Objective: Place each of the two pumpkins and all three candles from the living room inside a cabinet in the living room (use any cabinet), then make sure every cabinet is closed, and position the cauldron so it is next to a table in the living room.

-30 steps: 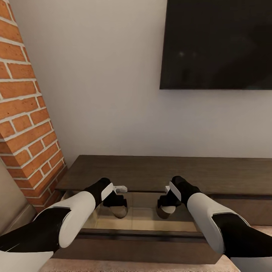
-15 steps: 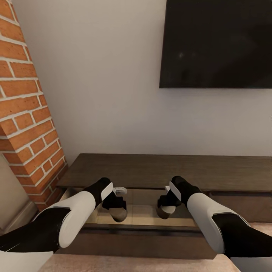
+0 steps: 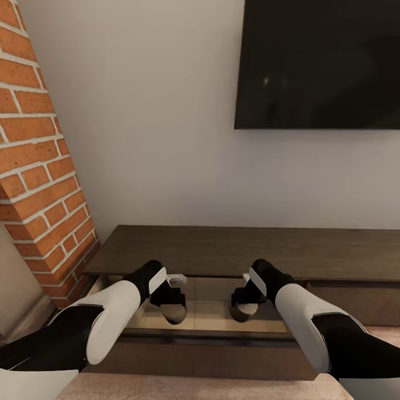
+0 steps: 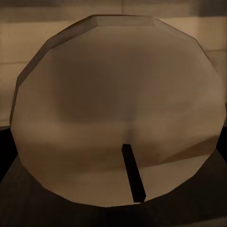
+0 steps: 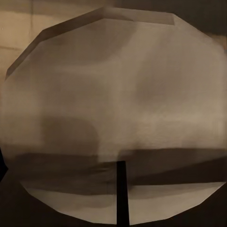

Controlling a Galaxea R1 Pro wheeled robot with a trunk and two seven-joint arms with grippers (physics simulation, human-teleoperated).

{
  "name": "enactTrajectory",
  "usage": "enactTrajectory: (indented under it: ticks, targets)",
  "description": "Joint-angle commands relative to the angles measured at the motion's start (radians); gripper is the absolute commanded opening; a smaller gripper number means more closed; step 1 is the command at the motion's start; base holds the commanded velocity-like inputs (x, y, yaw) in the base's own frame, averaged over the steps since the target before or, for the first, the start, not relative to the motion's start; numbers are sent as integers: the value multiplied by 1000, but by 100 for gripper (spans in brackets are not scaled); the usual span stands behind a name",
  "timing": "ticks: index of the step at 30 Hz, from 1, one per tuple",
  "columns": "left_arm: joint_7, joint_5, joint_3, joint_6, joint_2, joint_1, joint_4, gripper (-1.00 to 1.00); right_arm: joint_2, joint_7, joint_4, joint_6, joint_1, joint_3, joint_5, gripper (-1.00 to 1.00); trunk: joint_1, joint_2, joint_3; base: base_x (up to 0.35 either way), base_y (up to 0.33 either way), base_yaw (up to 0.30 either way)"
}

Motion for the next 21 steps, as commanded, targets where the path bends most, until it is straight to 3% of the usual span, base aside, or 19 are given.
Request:
enactTrajectory:
  ticks: [1, 21]
  targets:
    - [2, 5, 1, 5, 0, 0, -1, -100, 0, 3, 3, 5, -1, 4, -2, -100, 0, 0, -2, 0, 0, 0]
    - [6, 4, 1, -18, 0, 0, -1, -100, 1, 0, 50, 3, -1, 6, -2, -100, 0, 0, -34, 0, 0, 0]
